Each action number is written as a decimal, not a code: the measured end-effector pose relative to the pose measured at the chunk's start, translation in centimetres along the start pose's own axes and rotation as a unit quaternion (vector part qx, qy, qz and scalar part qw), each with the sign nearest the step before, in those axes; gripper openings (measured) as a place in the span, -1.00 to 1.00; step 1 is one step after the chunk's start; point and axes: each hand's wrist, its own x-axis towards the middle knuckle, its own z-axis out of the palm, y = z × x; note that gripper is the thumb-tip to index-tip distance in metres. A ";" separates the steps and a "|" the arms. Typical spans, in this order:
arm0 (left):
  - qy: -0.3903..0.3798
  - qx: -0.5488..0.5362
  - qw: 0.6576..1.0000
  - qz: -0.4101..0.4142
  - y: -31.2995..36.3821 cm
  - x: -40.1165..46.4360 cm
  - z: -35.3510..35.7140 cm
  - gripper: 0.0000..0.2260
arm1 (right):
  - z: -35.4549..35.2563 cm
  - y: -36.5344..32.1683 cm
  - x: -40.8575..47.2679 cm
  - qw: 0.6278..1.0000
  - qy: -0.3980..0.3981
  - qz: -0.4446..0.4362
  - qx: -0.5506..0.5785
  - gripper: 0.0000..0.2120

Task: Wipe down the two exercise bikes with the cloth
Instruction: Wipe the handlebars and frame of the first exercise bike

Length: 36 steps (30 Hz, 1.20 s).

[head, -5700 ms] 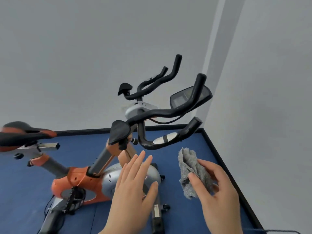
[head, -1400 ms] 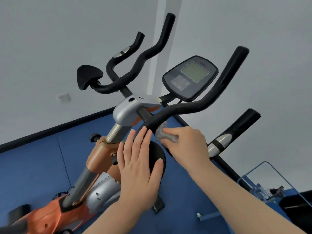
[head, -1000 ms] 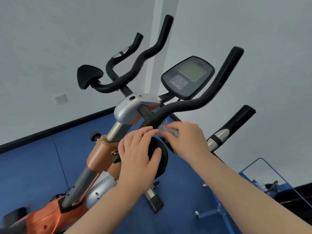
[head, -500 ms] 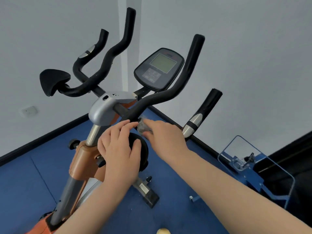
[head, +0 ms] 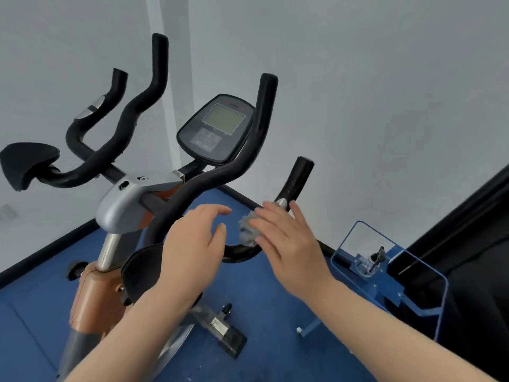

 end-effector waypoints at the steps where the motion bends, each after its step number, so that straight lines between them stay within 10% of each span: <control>1: 0.005 0.002 1.000 0.000 0.0 0.0 -0.1 -0.76 | 0.1 -0.2 -0.5 0.999 -0.011 -0.036 -0.003 -0.74; 10: 0.002 0.028 1.000 -0.013 0.8 -0.2 -0.5 -0.80 | -0.6 3.7 2.3 0.998 0.049 0.029 -0.004 -0.74; 19: -0.008 0.035 0.999 -0.015 0.7 -0.1 -0.3 -0.82 | -3.9 9.8 8.1 0.962 0.030 -0.220 -0.161 -0.80; 28: -0.002 0.045 0.999 -0.011 0.6 0.0 -0.2 -0.82 | -1.2 7.2 8.4 0.978 0.178 0.073 0.083 -0.78; 31: 0.002 0.042 0.999 -0.015 0.6 -0.1 -0.2 -0.81 | -0.6 5.7 8.6 0.929 0.250 0.200 0.188 -0.76; 36: 0.003 0.044 0.999 -0.016 0.7 -0.1 -0.2 -0.81 | 0.4 2.7 8.5 0.725 0.356 0.447 0.384 -0.78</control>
